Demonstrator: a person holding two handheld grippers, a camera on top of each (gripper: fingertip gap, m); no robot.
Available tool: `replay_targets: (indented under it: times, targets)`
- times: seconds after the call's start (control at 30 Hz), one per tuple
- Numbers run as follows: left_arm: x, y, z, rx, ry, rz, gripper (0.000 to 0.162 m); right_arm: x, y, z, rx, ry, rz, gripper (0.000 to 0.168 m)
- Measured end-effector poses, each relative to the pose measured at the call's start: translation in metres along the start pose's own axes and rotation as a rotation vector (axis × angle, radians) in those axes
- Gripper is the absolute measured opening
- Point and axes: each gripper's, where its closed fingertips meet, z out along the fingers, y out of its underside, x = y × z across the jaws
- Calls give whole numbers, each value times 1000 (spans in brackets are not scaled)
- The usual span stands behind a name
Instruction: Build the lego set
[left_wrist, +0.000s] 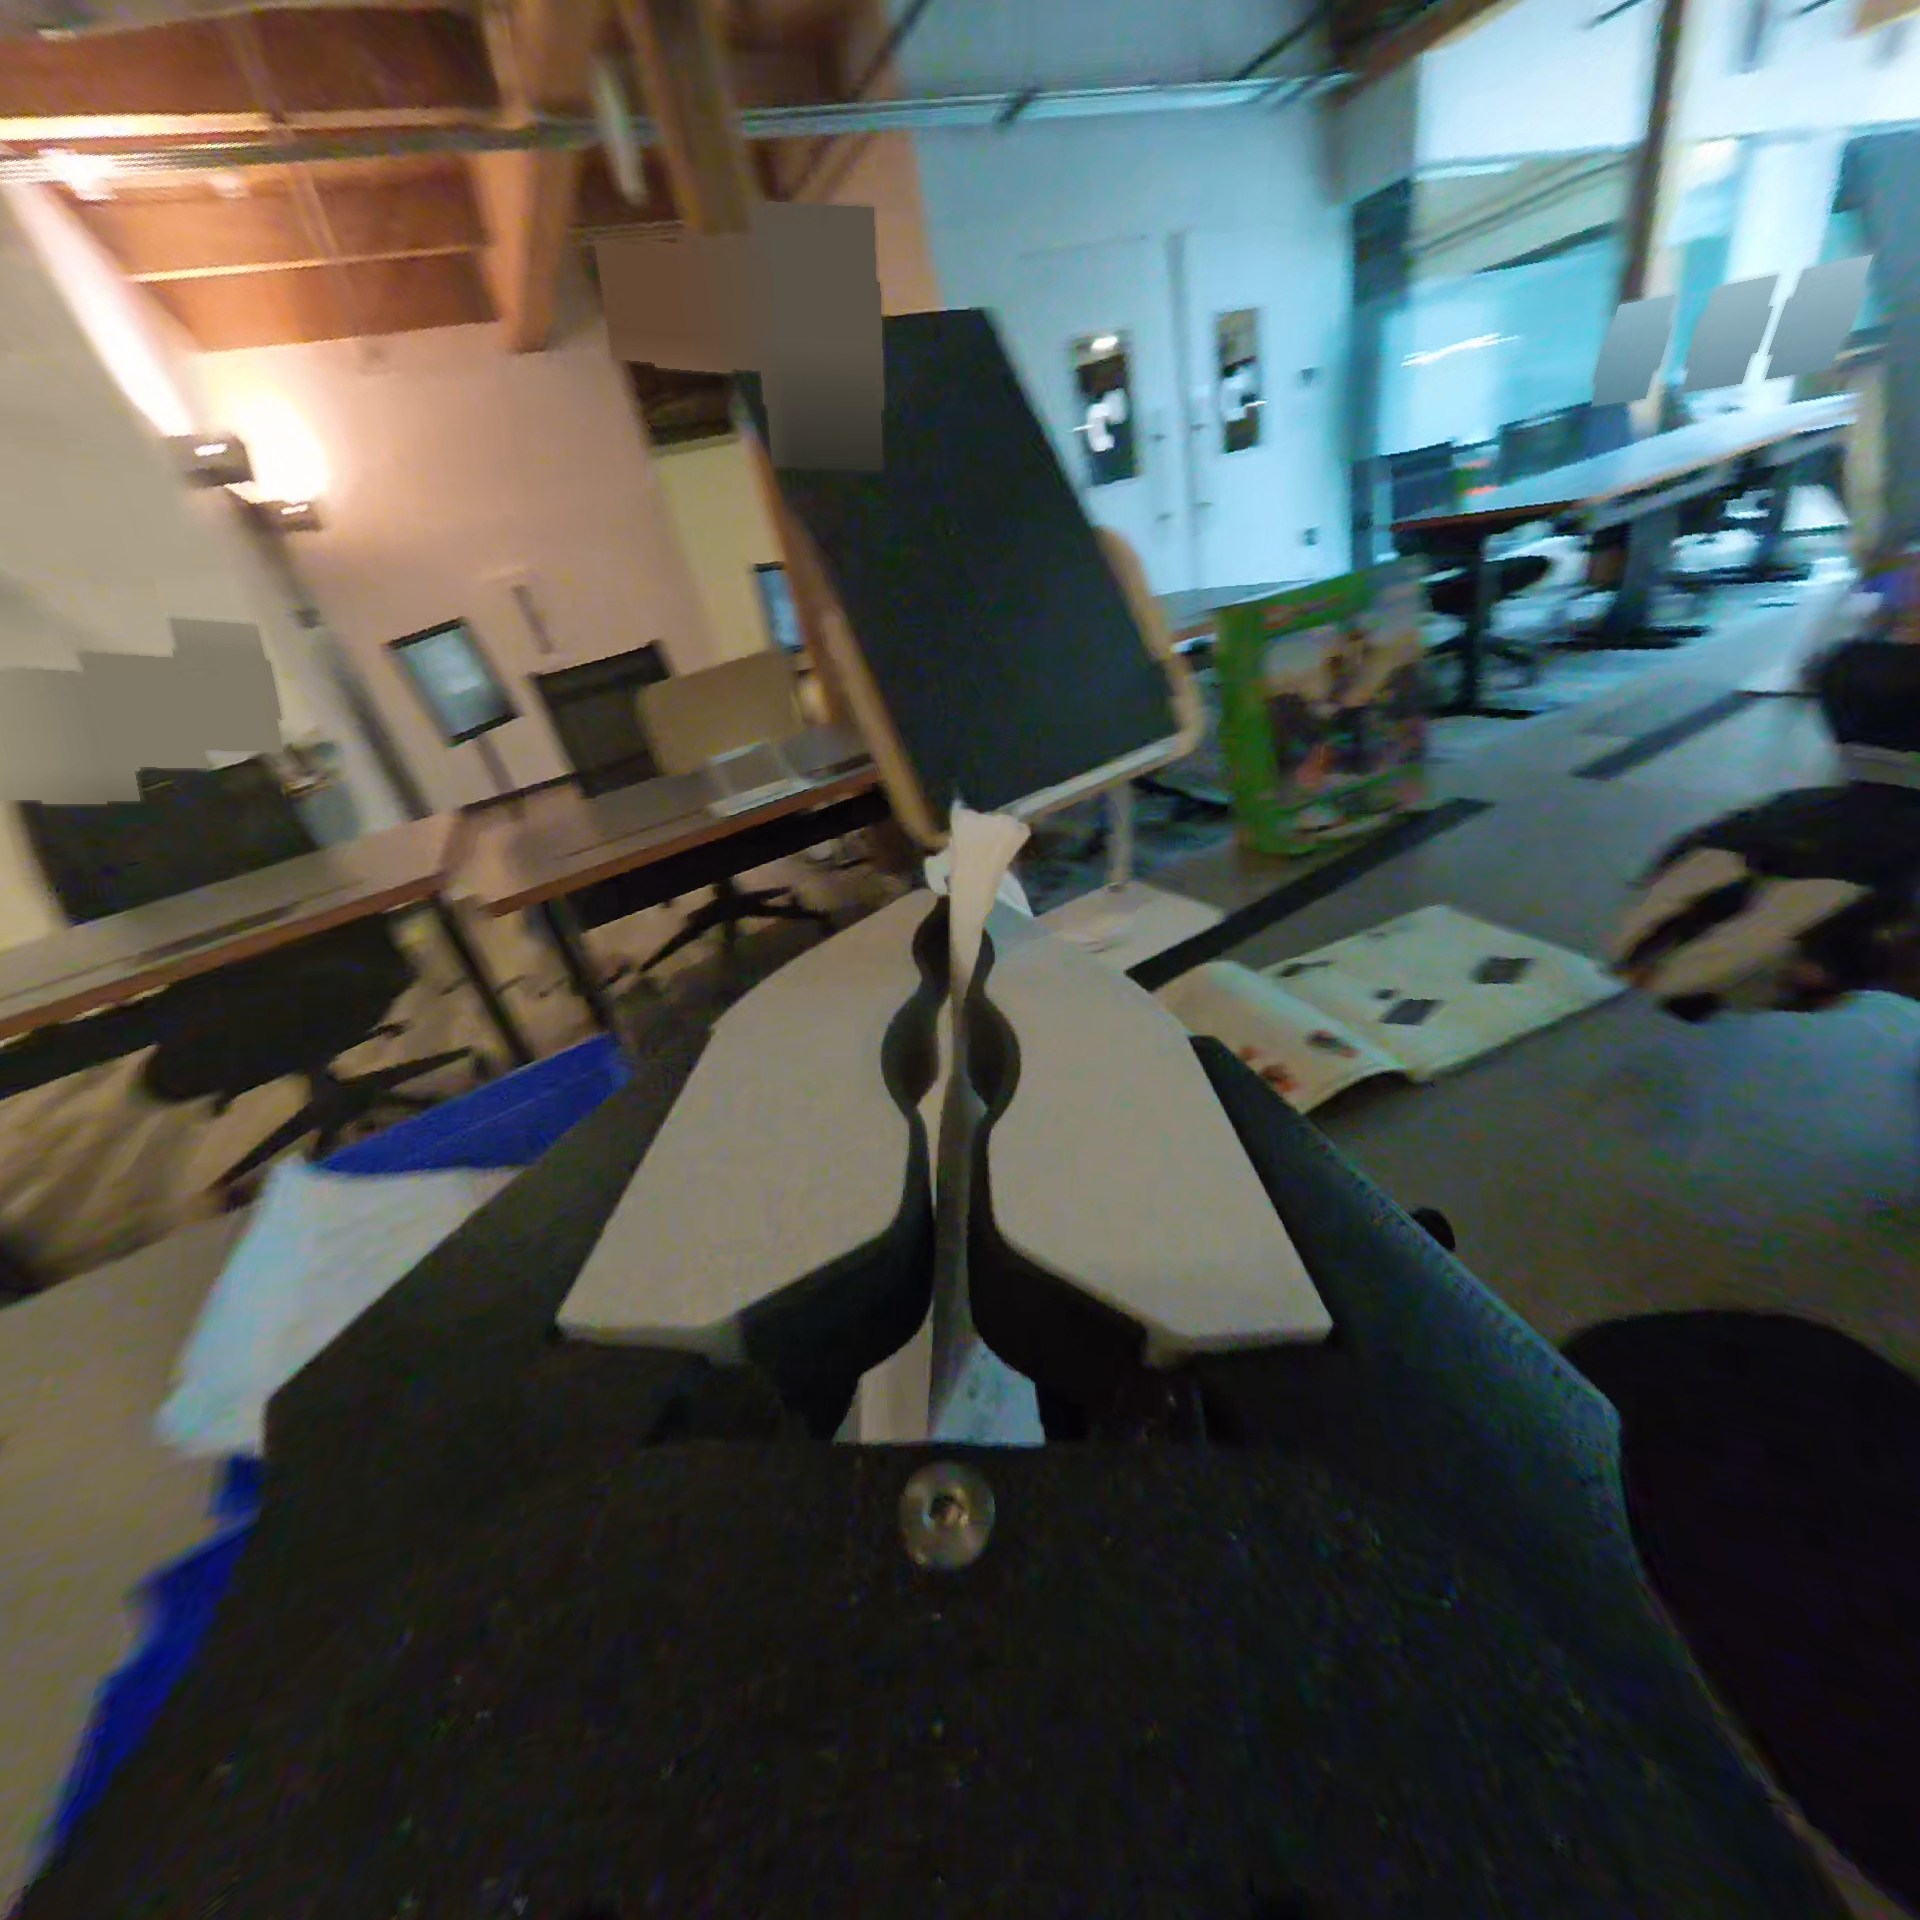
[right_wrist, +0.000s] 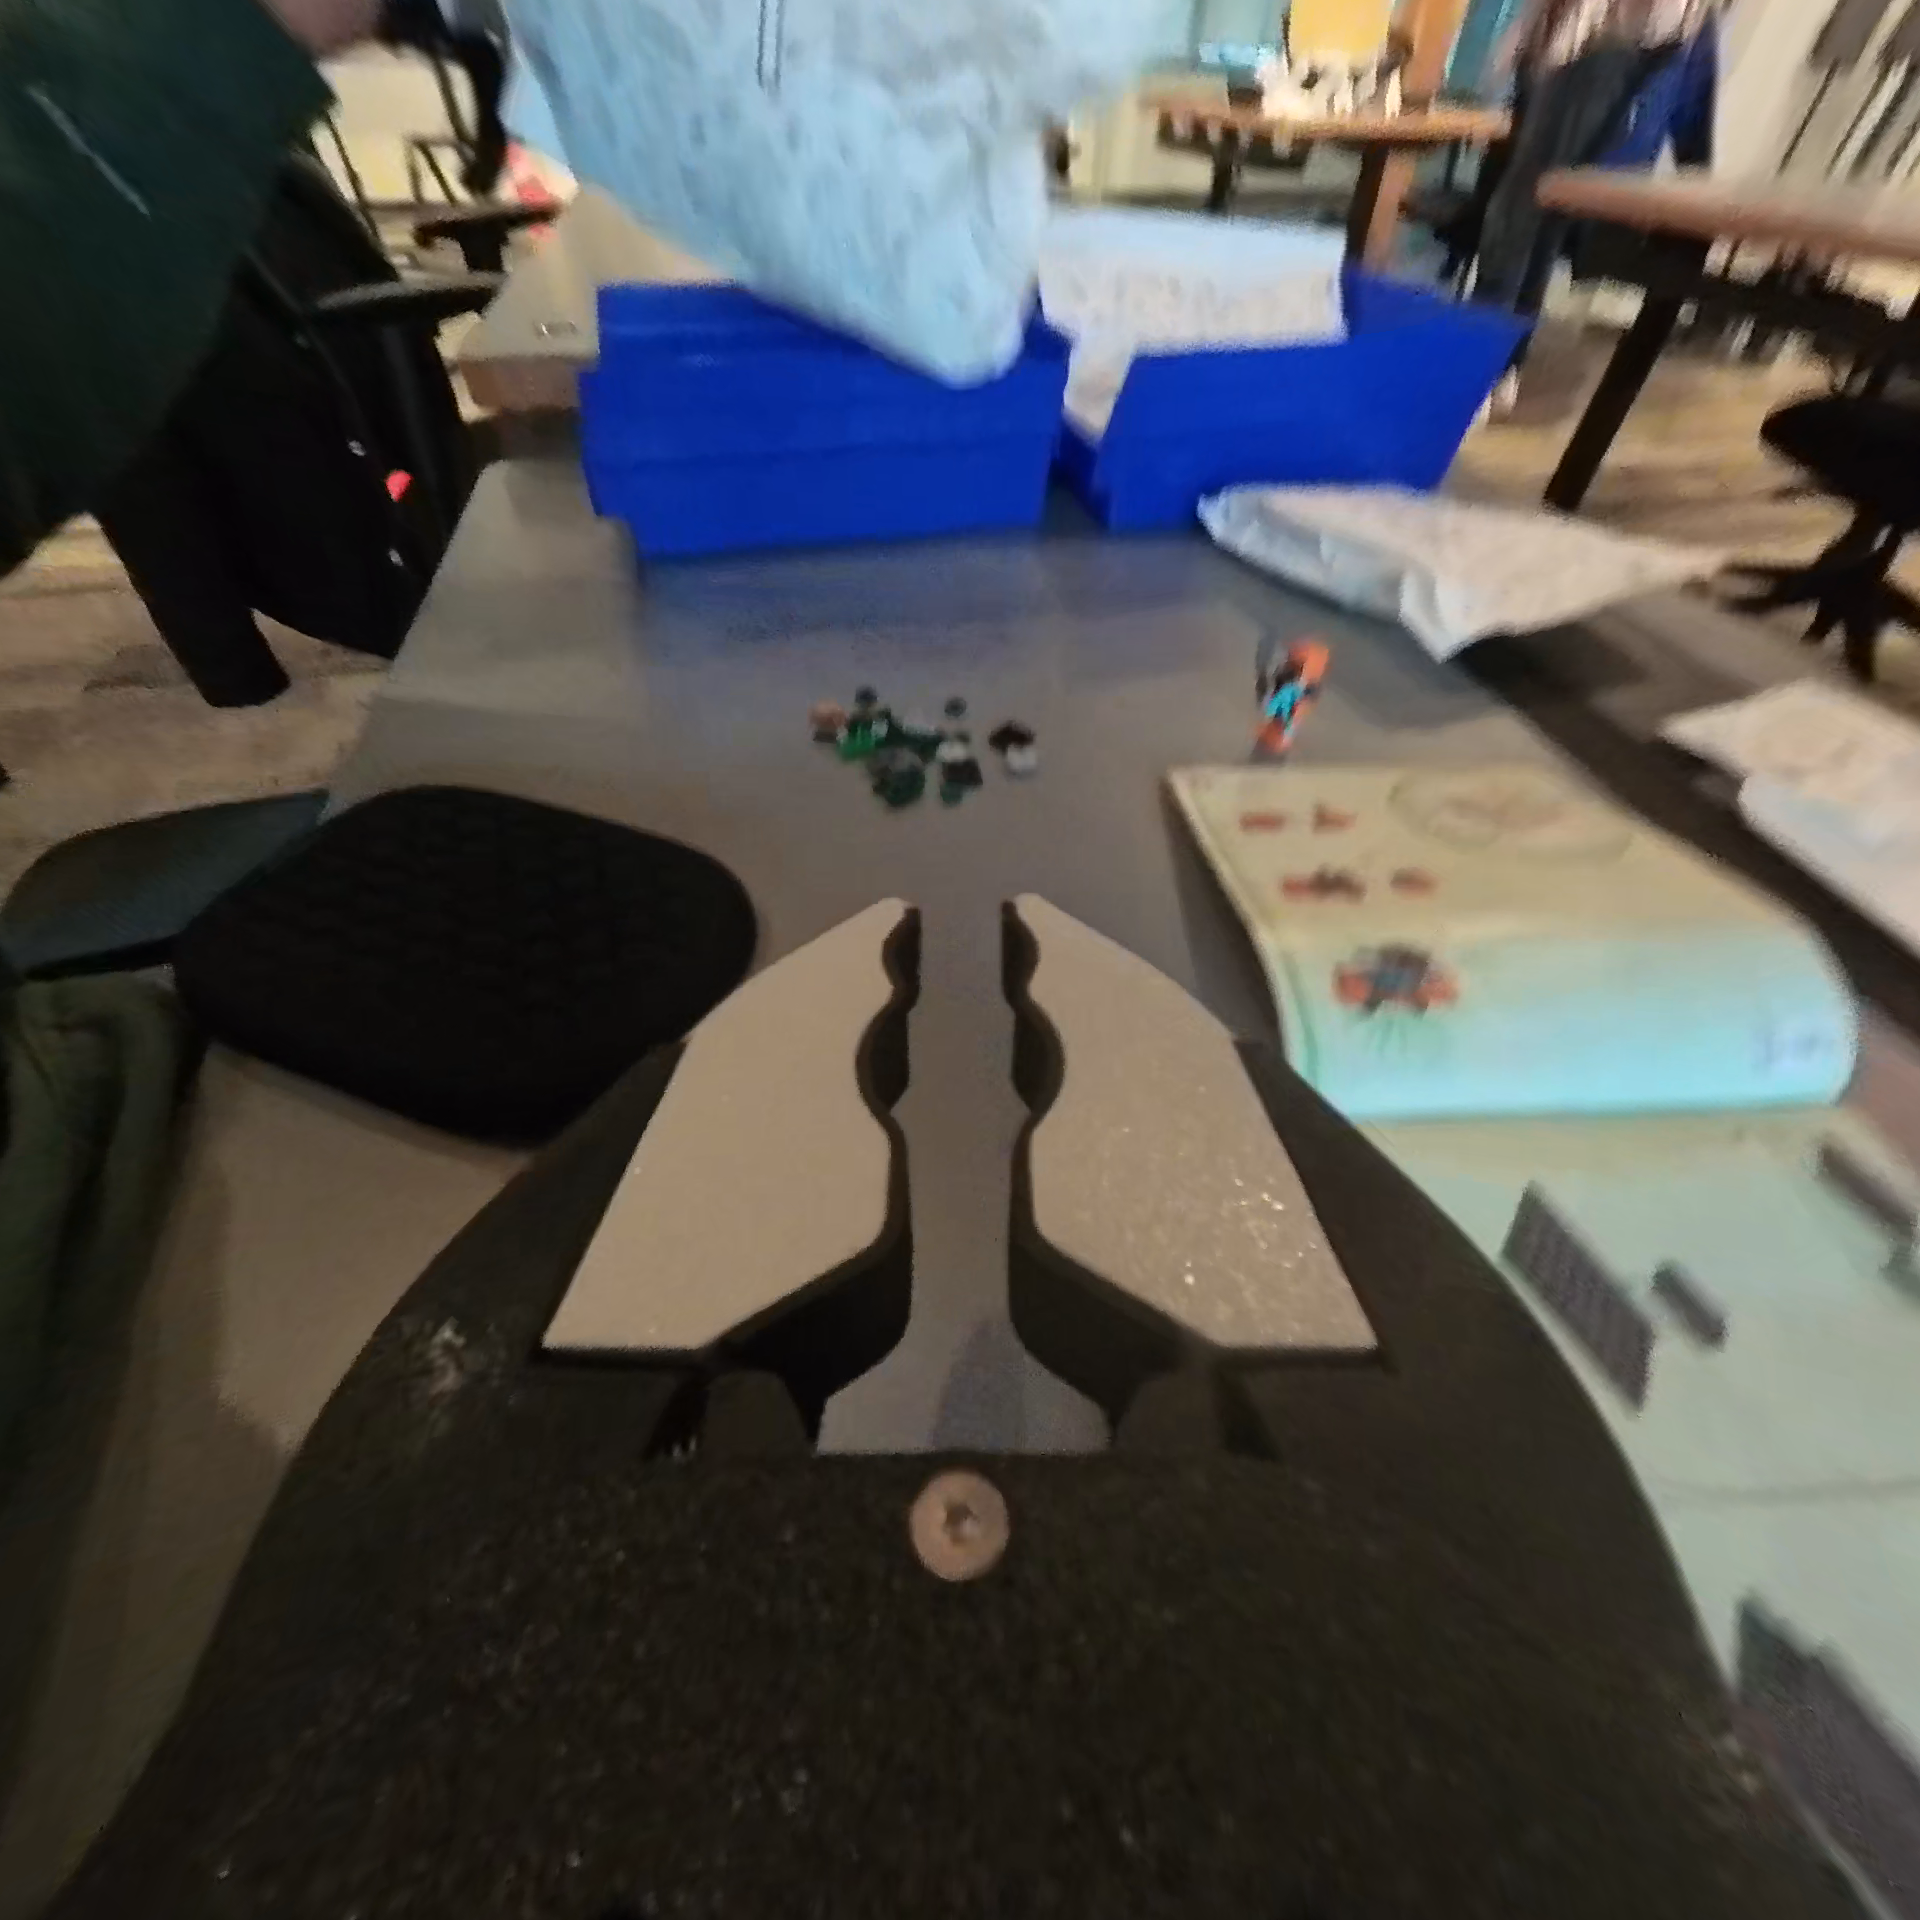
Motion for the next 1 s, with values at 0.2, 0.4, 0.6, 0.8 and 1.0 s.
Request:
replay_targets:
  times: [0.2, 0.4, 0.6, 0.8, 1.0]
  targets:
    - [107, -13, 61, 88, 331, -80, 0, 8, -43, 4, 113, -130, 23, 48]
    - [179, -6, 100, 163, 532, -193, 0, -9, -77, -17, 277, -368, 140, 75]
    - [191, 25, 127, 88, 516, -234, 0, -10, -61, -34, 199, -352, 201, 2]
    - [207, 99, 146, -143, 511, -303, 0, 5, -23, -48, -84, -267, 369, 0]
    - [219, 151, 164, -314, 489, -413, 0, 18, 9, -50, -161, -210, 558, 0]
